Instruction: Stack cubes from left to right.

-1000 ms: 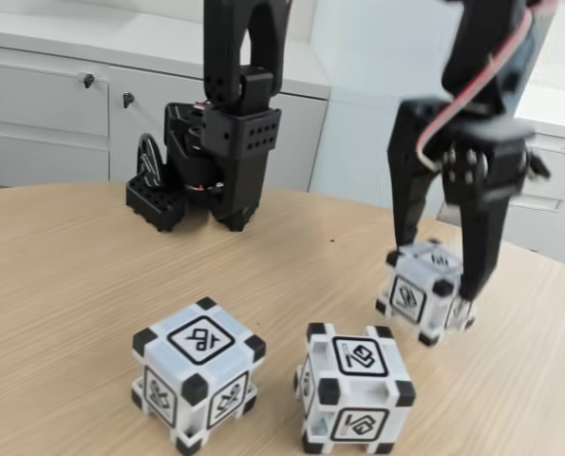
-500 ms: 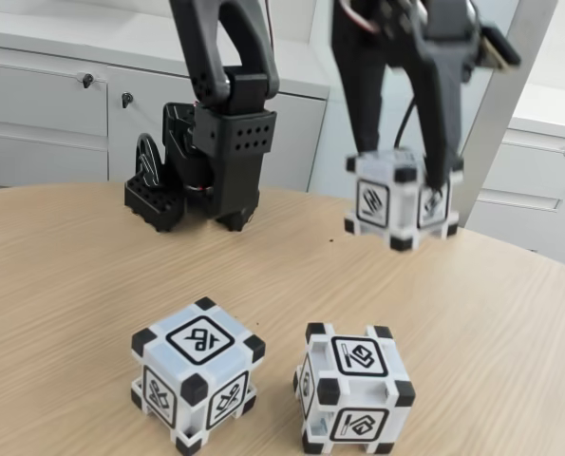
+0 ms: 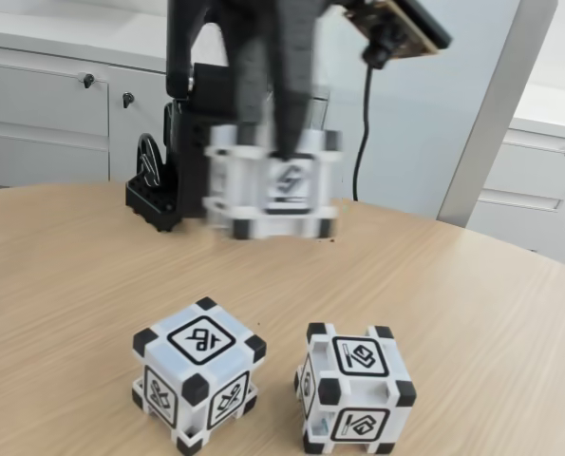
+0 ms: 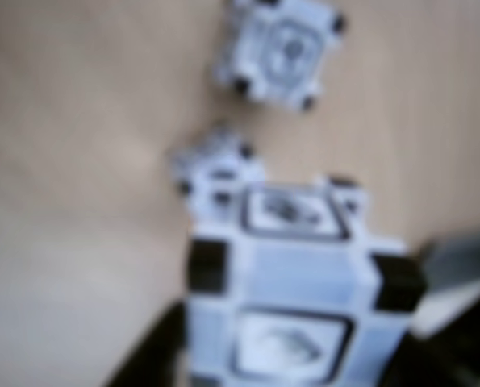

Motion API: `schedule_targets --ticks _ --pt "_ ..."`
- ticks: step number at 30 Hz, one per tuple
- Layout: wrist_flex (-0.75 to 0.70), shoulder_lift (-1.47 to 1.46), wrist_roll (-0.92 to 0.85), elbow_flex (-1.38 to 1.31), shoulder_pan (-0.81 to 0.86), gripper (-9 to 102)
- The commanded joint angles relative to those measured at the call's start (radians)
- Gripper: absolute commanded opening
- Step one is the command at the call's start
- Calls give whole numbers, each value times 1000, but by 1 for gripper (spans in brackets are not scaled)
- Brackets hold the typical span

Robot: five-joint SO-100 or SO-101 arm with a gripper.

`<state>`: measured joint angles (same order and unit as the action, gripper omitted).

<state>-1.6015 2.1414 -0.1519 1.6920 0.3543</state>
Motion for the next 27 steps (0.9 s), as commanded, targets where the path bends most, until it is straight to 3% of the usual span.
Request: schedule_targets --ticks 1,11,22,27 --pt "12 14 -32 -37 77 22" --pt "14 -6 -23 -32 110 22" --pt "17 -287 -31 -49 109 21" --pt "127 -322 12 -49 109 21"
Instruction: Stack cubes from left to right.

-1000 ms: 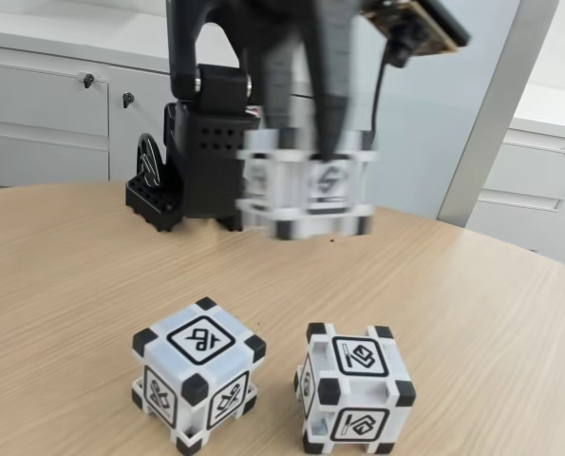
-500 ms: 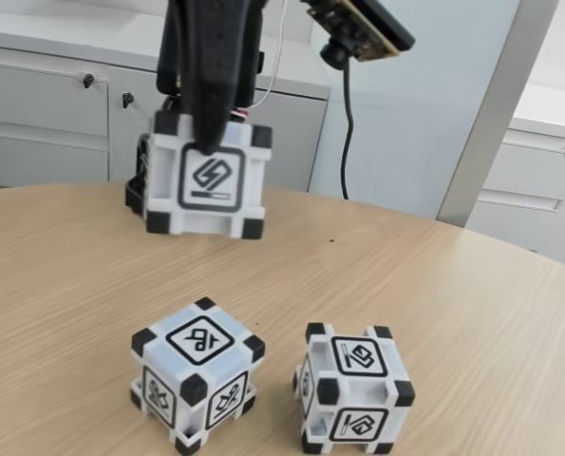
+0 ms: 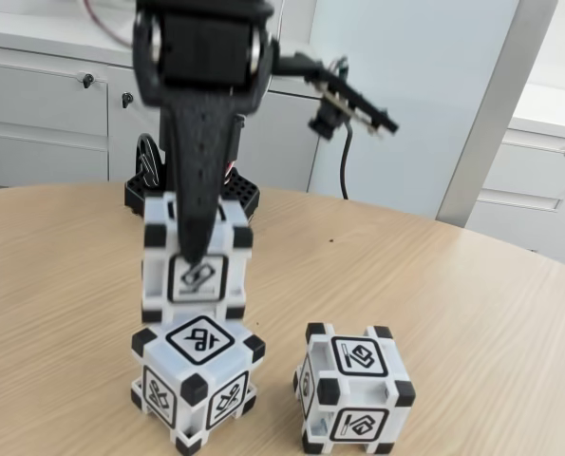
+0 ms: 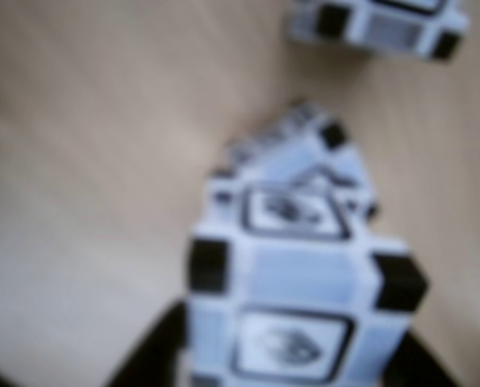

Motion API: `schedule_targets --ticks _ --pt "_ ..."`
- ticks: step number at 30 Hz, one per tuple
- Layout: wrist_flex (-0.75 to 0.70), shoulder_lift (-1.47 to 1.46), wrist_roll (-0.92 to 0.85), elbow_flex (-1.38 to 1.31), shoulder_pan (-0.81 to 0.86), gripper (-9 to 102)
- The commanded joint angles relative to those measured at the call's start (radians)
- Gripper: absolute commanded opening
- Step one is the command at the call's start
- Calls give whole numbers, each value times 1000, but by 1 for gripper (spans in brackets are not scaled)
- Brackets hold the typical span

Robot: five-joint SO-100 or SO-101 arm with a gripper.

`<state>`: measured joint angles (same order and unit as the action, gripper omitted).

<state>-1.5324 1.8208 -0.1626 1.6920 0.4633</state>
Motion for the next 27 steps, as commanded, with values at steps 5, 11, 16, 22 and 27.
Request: schedule_targets --ticks 5,11,16,22,27 --pt "149 -5 38 -49 0 22" --pt "152 -5 21 -35 0 22" --pt "138 0 0 -34 0 22" --pt "133 17 -11 -34 2 22" --pt "69 17 -52 -37 2 22"
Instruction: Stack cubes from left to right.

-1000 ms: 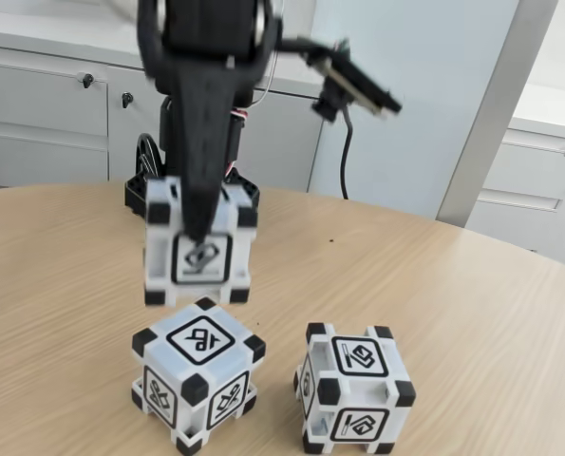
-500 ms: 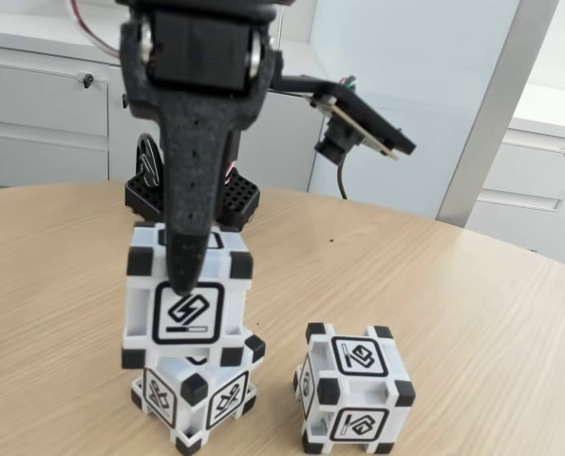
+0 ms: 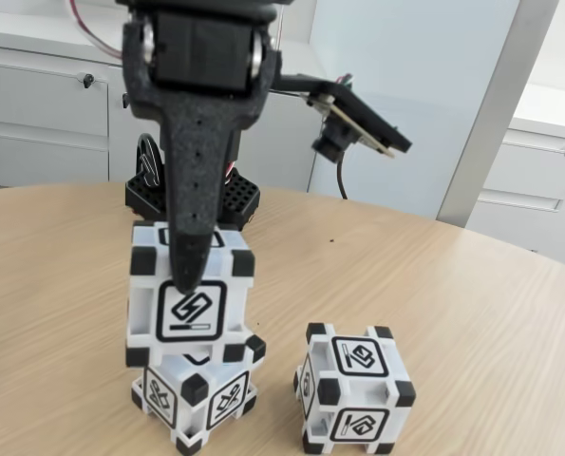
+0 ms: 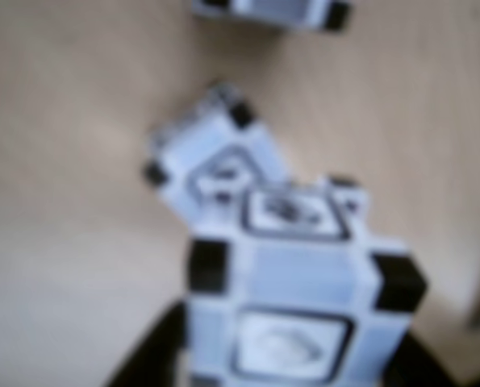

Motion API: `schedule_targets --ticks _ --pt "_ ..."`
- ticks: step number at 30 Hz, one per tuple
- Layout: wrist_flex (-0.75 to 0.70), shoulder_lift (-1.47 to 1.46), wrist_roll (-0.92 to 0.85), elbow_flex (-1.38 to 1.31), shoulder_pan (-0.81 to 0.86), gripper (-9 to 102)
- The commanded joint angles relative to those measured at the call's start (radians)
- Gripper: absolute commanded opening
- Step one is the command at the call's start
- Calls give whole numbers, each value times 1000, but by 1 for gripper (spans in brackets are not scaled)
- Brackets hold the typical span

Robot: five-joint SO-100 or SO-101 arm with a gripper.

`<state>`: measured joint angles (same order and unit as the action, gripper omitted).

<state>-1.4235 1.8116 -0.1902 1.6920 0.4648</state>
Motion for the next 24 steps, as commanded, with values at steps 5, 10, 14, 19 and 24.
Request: schedule_targets --ticks 5,10,14,19,24 --pt "-94 26 -35 -48 0 22" --pt "-81 9 -25 -48 0 22" --pt "-81 6 -28 -40 -2 27" --pt "-81 6 -32 -41 -2 34" --pt "-94 23 -72 -48 -2 37"
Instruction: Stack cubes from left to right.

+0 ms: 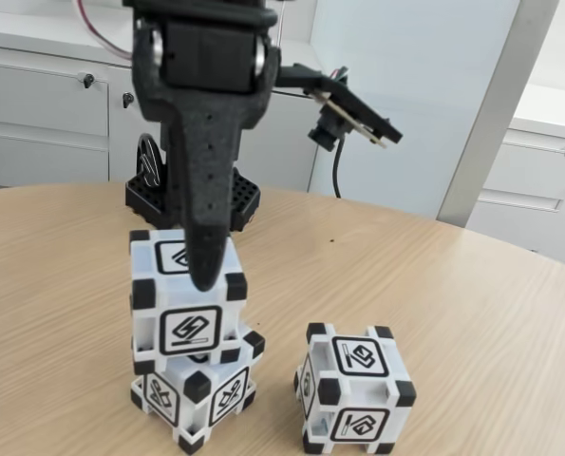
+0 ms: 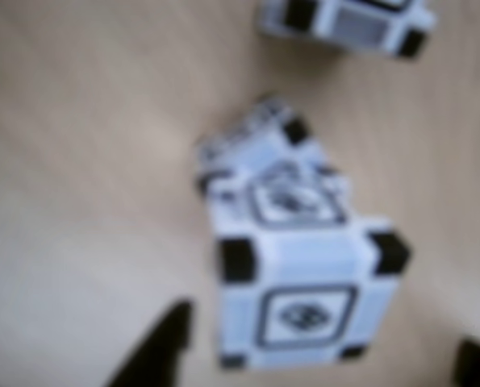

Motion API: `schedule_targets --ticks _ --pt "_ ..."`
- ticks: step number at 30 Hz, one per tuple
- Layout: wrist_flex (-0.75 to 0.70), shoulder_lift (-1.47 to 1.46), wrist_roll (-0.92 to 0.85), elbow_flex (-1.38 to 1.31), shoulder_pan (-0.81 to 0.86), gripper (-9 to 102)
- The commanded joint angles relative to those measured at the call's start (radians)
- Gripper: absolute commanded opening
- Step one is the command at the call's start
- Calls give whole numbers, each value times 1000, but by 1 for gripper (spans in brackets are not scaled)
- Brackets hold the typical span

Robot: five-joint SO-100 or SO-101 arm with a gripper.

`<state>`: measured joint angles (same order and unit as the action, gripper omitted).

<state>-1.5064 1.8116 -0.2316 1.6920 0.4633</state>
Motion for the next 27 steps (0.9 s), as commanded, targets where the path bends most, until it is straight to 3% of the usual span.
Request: schedule_targets --ticks 1,14,22,27 --pt "-14 28 -40 -48 0 37" --pt "-15 446 -75 -34 -21 39" --pt "-14 468 158 -32 -391 38" --pt "3 448 331 -29 -526 39"
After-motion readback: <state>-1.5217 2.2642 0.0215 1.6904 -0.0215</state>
